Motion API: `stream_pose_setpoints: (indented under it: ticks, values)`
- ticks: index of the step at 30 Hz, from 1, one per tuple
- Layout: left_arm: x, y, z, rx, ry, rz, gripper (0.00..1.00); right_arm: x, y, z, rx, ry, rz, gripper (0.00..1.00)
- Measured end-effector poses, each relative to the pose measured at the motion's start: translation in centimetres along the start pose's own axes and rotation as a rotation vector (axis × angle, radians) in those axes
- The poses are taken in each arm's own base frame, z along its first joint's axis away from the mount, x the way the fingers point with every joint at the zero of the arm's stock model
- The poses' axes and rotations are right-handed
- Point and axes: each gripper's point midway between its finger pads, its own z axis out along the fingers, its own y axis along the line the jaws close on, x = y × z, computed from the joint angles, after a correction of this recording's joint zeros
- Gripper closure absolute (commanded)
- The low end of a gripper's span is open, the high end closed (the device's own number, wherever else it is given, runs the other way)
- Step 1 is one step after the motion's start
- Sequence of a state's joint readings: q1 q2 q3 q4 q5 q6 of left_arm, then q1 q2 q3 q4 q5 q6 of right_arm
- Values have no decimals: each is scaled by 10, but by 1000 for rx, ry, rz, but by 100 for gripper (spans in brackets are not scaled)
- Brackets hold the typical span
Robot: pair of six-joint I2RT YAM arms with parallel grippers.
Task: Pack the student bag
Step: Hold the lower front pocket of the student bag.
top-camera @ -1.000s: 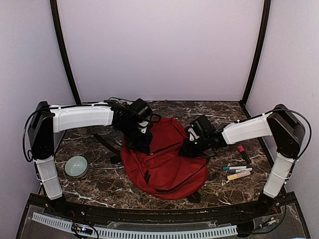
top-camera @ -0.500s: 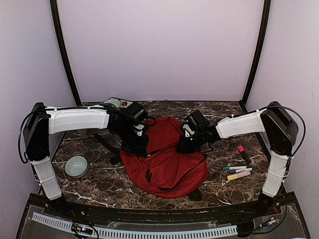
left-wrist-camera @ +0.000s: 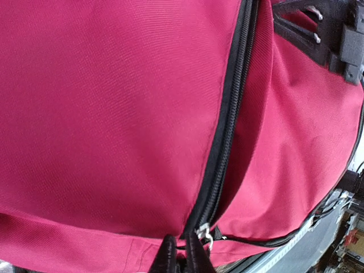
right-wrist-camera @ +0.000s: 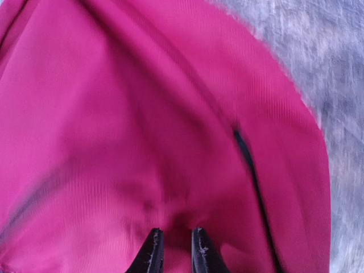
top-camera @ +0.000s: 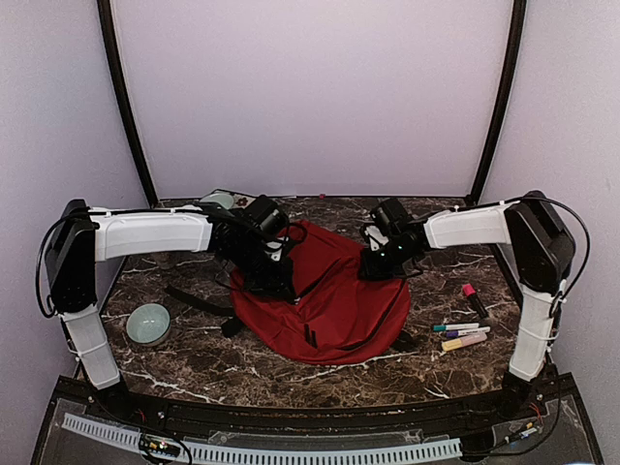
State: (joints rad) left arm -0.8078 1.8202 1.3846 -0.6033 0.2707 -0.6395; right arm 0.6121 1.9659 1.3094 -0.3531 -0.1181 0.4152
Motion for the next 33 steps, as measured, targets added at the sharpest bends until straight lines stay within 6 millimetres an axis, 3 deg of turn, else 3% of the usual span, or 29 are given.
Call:
stream_pose_setpoints:
  ticks: [3, 6, 11, 14, 18, 20, 23, 29, 33]
  values:
    - [1, 2, -2, -13, 4, 30, 59, 26, 5, -23, -41, 28, -17, 74]
    - [-5, 2, -7, -46, -16, 104, 44, 35, 28, -50, -104, 8, -30, 72]
    - [-33, -10, -29, -92, -116, 276, 39, 16, 74, -90, -236, -104, 6, 72]
    - [-48, -18, -41, -118, -169, 373, 39, 0, 92, -98, -295, -158, 75, 72]
    - [-56, -19, -42, -150, -186, 468, 39, -24, 104, -88, -326, -175, 170, 72]
    - [-55, -15, -37, -167, -172, 498, 40, -39, 112, -74, -334, -173, 205, 72]
    - [-50, -11, -31, -181, -153, 524, 41, -45, 116, -50, -337, -146, 247, 75]
    - [-40, -4, -22, -197, -122, 568, 39, -26, 107, -18, -301, -60, 316, 83]
    - [-40, -5, -22, -203, -124, 593, 38, 0, 93, -6, -273, -6, 347, 86]
